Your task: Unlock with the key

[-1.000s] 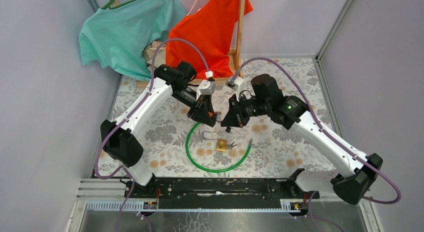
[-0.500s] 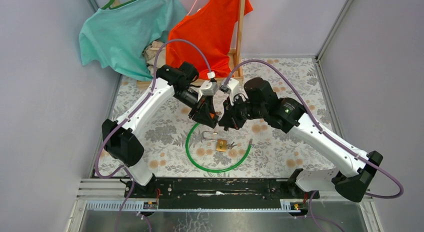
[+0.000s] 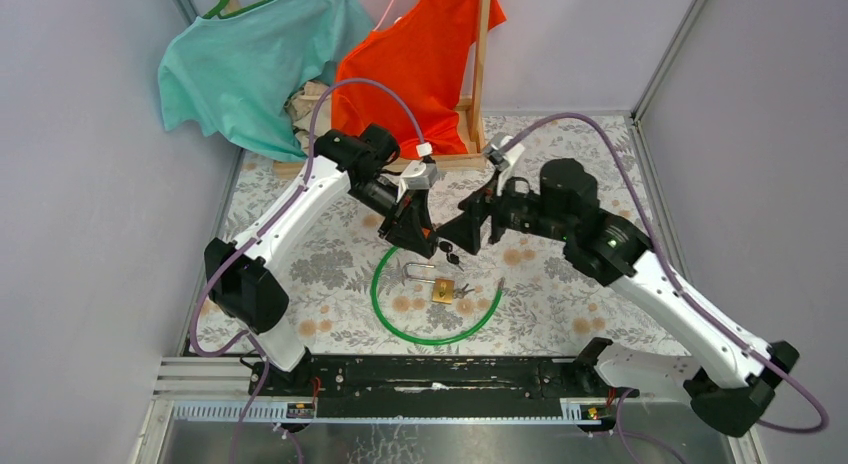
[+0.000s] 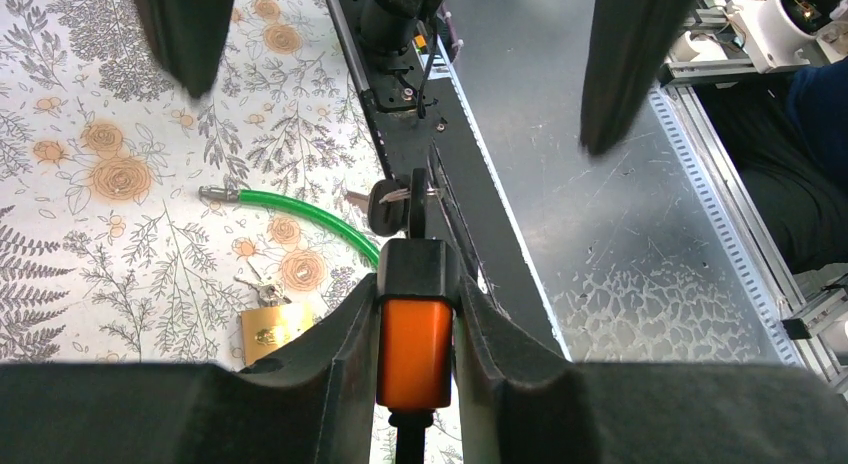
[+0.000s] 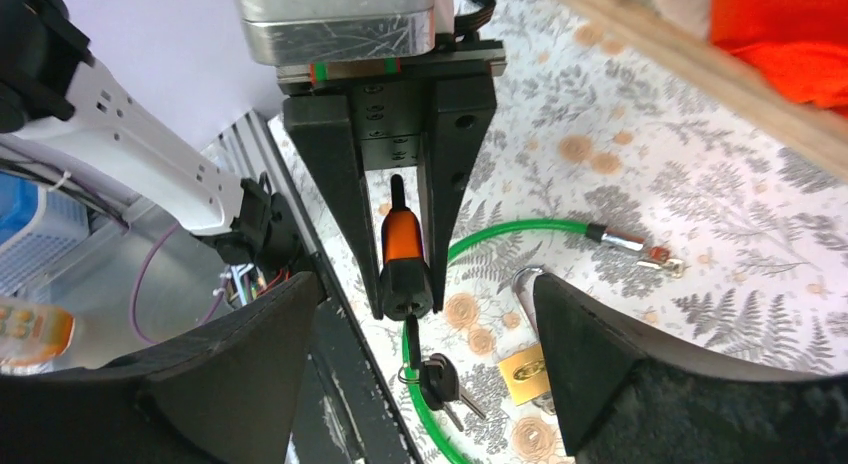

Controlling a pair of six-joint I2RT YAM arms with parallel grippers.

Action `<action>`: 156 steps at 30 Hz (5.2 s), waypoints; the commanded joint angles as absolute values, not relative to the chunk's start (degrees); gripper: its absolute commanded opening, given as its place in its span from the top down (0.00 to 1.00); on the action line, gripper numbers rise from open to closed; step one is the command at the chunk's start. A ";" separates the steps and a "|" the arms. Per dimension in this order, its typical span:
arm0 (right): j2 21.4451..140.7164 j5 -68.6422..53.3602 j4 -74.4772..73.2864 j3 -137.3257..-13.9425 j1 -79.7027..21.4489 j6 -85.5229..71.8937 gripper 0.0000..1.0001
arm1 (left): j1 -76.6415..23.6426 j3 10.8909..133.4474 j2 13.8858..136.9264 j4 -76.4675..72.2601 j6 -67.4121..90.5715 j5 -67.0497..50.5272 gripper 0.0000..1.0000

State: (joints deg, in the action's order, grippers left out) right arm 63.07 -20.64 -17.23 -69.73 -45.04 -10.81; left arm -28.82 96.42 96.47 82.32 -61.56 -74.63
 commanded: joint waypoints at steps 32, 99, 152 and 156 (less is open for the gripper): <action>62.59 -33.21 -18.94 -65.86 -42.70 -8.81 0.89 | -27.84 98.85 94.39 83.14 -60.22 -78.73 0.97; 59.80 -6.01 2.01 -53.57 -64.55 53.47 0.23 | -28.11 95.14 97.14 83.07 -49.16 -84.54 0.94; 60.42 7.38 -2.10 -59.46 -63.27 11.84 1.00 | -25.22 87.94 88.03 73.05 -60.62 -47.73 0.84; 62.07 -2.42 -1.66 -59.46 -57.96 0.88 1.00 | -25.43 85.25 85.92 64.46 -54.95 -44.68 0.85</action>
